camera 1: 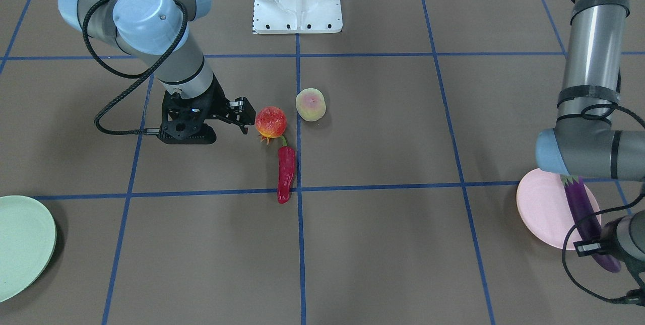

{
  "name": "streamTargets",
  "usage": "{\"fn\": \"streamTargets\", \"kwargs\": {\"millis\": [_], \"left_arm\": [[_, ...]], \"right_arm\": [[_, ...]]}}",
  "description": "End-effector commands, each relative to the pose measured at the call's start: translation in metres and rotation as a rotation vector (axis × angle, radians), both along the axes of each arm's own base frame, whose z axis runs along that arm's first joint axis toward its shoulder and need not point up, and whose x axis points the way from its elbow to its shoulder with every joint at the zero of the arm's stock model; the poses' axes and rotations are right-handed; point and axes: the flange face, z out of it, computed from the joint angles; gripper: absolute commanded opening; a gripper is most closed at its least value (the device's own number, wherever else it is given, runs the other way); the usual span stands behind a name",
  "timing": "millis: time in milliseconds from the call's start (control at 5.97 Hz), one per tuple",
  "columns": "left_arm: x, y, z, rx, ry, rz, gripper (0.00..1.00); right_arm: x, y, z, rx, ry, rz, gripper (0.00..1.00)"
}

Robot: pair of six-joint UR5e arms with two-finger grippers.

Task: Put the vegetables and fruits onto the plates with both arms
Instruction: 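Carry the eggplant to the pink plate while the right gripper reaches forward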

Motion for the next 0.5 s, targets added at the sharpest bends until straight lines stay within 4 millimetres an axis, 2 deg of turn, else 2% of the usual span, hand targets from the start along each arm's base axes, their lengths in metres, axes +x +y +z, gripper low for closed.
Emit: {"fn": "streamTargets", "kwargs": {"millis": [0,168,335], "left_arm": [[0.041,0.034,0.027,-0.023,-0.014,0.075,0.00],[0.041,0.040,0.039,-0.033,-0.031,0.079,0.00],[0.037,0.039,0.045,-0.018,-0.068,0.078,0.99]], "right_arm": [[-0.021,0.016,-0.009,-0.004,-0.004,-0.013,0.99],[-0.026,0.020,-0.013,-0.004,-0.007,-0.015,0.99],[-0.033,0.021,-0.024,-0.006,-0.015,-0.013,0.99]]}}
